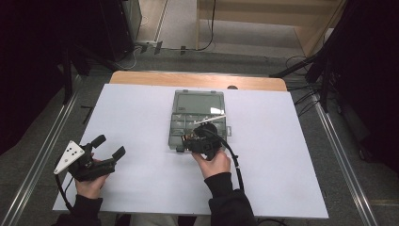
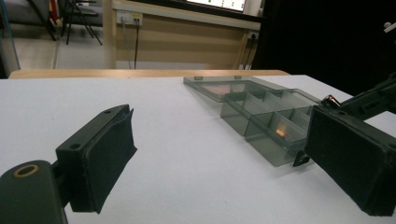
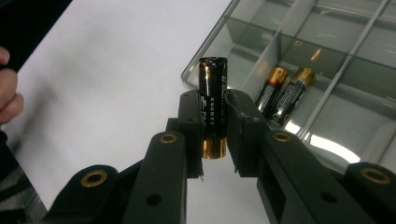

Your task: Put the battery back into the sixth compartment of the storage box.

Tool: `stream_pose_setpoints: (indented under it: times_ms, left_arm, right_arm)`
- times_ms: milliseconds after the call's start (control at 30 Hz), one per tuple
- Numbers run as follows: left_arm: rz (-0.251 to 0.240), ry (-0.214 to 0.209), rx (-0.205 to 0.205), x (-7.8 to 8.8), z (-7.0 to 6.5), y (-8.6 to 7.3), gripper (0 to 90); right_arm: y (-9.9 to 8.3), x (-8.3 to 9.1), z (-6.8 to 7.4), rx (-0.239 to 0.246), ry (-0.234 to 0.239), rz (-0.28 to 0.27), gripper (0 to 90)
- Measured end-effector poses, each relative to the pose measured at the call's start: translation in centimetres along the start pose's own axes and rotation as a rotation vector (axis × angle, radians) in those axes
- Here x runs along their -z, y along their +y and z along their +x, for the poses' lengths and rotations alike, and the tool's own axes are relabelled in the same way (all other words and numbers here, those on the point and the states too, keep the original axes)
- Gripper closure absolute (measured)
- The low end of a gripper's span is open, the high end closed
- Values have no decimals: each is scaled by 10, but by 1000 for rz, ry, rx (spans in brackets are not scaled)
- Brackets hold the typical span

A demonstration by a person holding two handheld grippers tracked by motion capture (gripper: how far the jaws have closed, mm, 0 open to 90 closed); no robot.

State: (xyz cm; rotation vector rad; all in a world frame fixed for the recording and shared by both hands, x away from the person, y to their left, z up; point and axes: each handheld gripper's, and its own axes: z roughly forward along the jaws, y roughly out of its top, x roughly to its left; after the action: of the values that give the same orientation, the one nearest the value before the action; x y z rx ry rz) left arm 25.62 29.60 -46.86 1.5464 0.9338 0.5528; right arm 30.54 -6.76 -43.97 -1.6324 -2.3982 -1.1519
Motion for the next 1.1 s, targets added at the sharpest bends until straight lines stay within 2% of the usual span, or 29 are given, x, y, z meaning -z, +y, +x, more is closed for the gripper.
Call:
stream_pose_setpoints:
  times_ms: [167,200,333,400,567,667,700,833,1100]
  left_arm:
    - [-2,1,2,0,0,0,80]
    - [-1,0,2,0,0,0,80]
    - [3,-2,1,0,0,0,80]
    - [2,-2,1,0,0,0,80]
    - [4,-3,3,0,0,0,80]
    - [3,-3,1,-1,0,0,80]
    - [4,-4,-1,-1,0,0,80]
    - [2,-3,1,0,0,0,80]
    - [2,-3,2,0,0,0,80]
  right_arm:
    - [3,-1,-8,-46,10,-27,773]
    - [4,-1,-12,-70,18,-44,773]
    - [4,-5,-19,-112,15,-52,772]
    - [4,-6,-26,-150,29,-65,773]
    - [5,-8,-37,-205,62,-91,772]
    - [6,-8,-39,-219,54,-105,772]
    - [7,-8,-40,-240,59,-114,773]
    - [8,-9,-43,-266,66,-127,772]
    - [7,-15,-48,-288,46,-107,764]
